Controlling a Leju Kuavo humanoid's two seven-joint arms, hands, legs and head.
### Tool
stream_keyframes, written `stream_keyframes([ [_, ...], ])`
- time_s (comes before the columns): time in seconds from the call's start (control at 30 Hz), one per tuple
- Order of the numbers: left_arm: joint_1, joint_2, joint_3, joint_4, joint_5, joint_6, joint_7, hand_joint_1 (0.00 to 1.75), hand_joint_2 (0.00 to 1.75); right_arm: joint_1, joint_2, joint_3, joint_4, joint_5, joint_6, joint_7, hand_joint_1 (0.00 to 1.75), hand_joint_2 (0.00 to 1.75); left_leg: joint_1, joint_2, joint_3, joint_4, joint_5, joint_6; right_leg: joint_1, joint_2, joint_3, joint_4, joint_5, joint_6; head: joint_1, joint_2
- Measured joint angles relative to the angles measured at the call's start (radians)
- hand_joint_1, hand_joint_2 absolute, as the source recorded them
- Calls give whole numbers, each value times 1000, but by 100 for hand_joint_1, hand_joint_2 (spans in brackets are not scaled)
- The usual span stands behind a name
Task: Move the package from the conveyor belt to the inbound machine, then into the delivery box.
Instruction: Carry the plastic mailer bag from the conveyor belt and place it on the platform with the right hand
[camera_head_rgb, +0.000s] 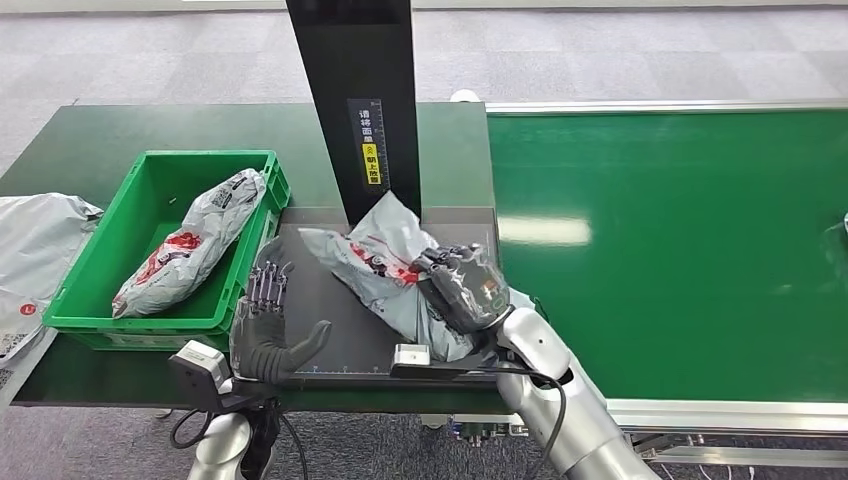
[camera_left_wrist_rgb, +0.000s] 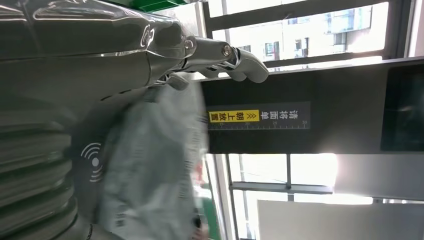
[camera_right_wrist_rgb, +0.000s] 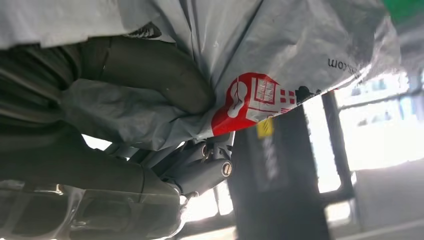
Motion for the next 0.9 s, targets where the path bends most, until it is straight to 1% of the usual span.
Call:
stream_keyframes([
  [0.07,-4,2,-1,3,1,-4,-1,0,175,-28,0,45,62,0,49,3,175,175,0,0,0,0,0,0,0,0,0,0,0,0,0,0],
  [0.17,-15,4,-3,11,3,-8,-1,0,175,-74,3,108,168,-4,148,11,175,175,0,0,0,0,0,0,0,0,0,0,0,0,0,0],
  [0.27,-18,5,-5,19,4,-8,-1,0,175,-114,17,167,278,2,246,45,175,175,0,0,1,0,0,0,0,0,0,0,0,0,0,0],
  [0.3,-18,5,-5,22,4,-6,-2,0,175,-126,21,185,308,9,258,63,175,175,0,1,1,0,0,0,0,1,1,0,0,0,0,0],
  [0.33,-18,5,-6,23,5,-5,-2,0,175,-137,25,202,331,18,250,82,175,175,0,1,2,0,0,0,0,1,1,0,0,0,0,0],
  [0.43,-16,5,-7,23,6,1,1,0,175,-157,35,241,381,33,165,138,175,175,0,1,3,0,0,0,0,1,2,0,0,0,0,0],
  [0.47,-15,5,-7,23,6,4,4,0,175,-160,36,248,391,31,133,149,158,175,0,1,3,0,0,0,0,1,2,0,0,0,0,0],
  [0.53,-14,5,-7,23,6,6,10,0,175,-161,38,253,405,20,71,157,76,175,0,1,3,0,0,0,0,1,2,0,0,0,0,0],
  [0.57,-14,5,-7,23,6,6,13,0,175,-161,38,255,410,16,41,154,33,175,0,1,3,0,0,0,0,1,2,0,0,0,0,0],
  [0.6,-14,5,-7,23,6,4,16,0,175,-160,38,255,414,9,9,146,6,175,0,1,3,0,1,0,0,1,2,0,1,0,0,0],
  [0.67,-16,5,-7,23,6,-2,19,0,175,-158,37,254,419,-10,-53,114,0,175,0,1,3,0,1,0,0,1,2,0,1,-1,0,0],
  [0.8,-22,5,-10,25,6,-12,17,0,175,-148,36,238,417,-68,-171,25,0,175,0,1,2,1,1,0,0,1,2,0,1,-1,0,0],
  [0.9,-31,5,-14,33,6,-17,13,0,175,-137,34,215,404,-130,-227,-48,0,175,0,1,2,1,1,0,0,1,1,0,1,-1,0,0],
])
